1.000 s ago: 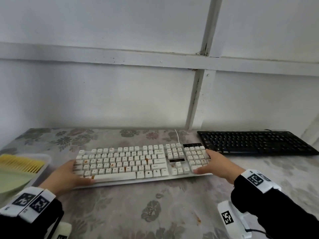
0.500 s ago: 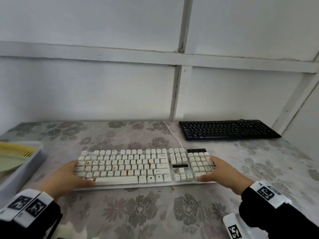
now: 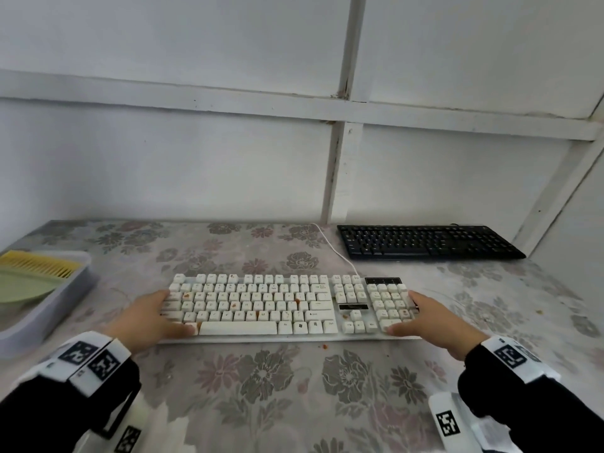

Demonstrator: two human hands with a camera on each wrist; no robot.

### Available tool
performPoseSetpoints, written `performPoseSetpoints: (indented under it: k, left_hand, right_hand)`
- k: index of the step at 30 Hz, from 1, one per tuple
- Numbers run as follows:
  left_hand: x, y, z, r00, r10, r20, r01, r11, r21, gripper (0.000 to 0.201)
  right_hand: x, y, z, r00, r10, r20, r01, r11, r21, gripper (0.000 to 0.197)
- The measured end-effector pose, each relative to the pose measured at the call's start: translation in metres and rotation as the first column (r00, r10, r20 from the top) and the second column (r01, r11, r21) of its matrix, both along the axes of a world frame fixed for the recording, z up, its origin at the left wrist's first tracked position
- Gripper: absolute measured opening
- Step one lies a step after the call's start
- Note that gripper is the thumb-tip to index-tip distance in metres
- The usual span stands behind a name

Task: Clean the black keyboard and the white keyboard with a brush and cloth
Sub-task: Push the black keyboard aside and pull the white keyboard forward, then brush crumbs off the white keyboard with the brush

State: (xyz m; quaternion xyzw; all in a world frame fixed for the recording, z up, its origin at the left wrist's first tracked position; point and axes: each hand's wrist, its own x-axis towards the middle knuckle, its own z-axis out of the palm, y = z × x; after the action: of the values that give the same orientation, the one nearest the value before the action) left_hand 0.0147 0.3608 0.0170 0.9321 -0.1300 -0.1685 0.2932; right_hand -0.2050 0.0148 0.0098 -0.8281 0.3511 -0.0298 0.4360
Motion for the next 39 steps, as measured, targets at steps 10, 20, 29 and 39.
performPoseSetpoints:
  k: [10, 20, 29, 39]
  left_hand:
    - [0.002, -0.009, 0.007, 0.988, -0.152, 0.028, 0.148, 0.982, 0.116, 0.090]
    - [0.023, 0.074, 0.043, 0.943, -0.246, 0.223, 0.250, 0.968, 0.010, 0.086]
    - [0.091, 0.218, 0.041, 0.957, 0.003, 0.292, 0.025, 0.996, -0.089, 0.082]
    - [0.120, 0.251, 0.014, 0.994, -0.089, -0.061, 0.068, 0.956, -0.287, 0.132]
  right_hand:
    - [-0.001, -0.005, 0.025, 0.981, -0.033, -0.193, 0.026, 0.999, -0.038, 0.044]
    - [0.138, 0.143, 0.067, 0.962, 0.268, 0.053, -0.242, 0.927, -0.287, 0.060]
    - [0.272, 0.349, 0.052, 0.615, 0.779, 0.122, -0.694, 0.608, -0.386, 0.044]
    - [0.328, 0.414, 0.023, 0.474, 0.869, -0.144, -0.795, 0.352, -0.493, 0.044]
